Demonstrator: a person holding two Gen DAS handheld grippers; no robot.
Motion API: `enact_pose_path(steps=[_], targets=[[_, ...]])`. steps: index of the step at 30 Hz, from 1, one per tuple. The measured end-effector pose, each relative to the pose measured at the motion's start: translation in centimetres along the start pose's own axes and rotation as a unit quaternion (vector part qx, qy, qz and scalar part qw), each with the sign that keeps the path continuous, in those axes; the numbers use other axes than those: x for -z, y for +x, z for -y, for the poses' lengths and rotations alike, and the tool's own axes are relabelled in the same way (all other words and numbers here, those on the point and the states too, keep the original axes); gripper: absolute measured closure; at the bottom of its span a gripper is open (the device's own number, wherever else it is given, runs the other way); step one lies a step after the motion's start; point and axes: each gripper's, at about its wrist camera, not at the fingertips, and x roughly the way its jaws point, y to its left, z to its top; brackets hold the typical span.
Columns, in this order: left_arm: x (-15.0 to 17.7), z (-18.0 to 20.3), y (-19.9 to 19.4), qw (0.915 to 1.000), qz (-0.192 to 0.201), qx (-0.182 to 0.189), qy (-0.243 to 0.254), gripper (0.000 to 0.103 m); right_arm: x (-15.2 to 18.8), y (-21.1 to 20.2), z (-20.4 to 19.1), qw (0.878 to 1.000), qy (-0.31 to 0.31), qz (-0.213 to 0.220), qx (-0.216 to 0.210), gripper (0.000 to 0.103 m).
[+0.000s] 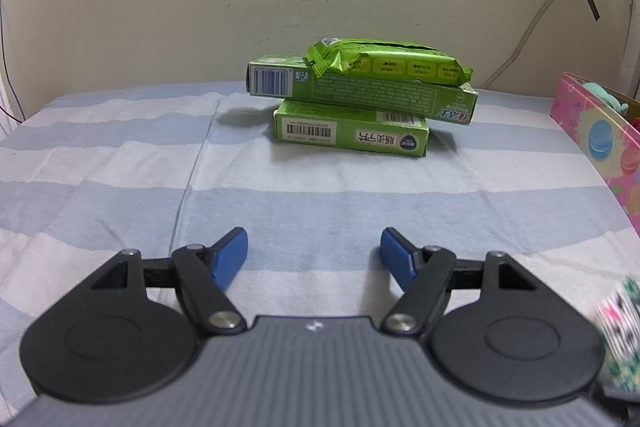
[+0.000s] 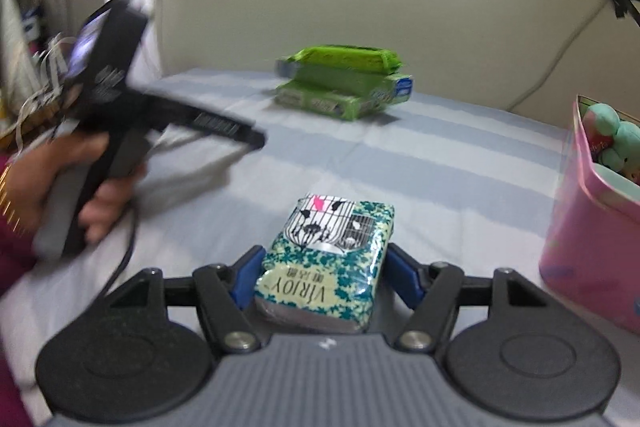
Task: Organize objects
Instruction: 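Lower the tissue pack while the left gripper comes to grasp it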
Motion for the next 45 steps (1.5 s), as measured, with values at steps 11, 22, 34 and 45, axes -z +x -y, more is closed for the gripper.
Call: enact_pose_path(steps=[11, 22, 34, 45], targets=[[0.1, -0.1, -0.2, 0.9993, -0.002, 0.037, 0.005, 0.022, 3.7, -8.1, 2.9, 0.986, -0.025, 0.021, 0.16, 0.021], [0.7, 0.4, -1.4, 0.9968, -0.005, 0.08, -0.002, 0.022, 5.9, -10.7, 6.1, 0.985, 0.11, 0.063, 0.121, 0.021], [0.6, 3.7, -2.9, 0.9858, -0.005, 0.167, 0.017, 0.022, 5.2, -9.7, 3.5, 0.989, 0.099, 0.067, 0.09, 0.021], [0.4, 7.4, -4.4, 0.9622, -0.02, 0.267, 0.049, 0.022, 2.6, -5.0, 2.4, 0.995, 0.055, 0.008, 0.087, 0.022]])
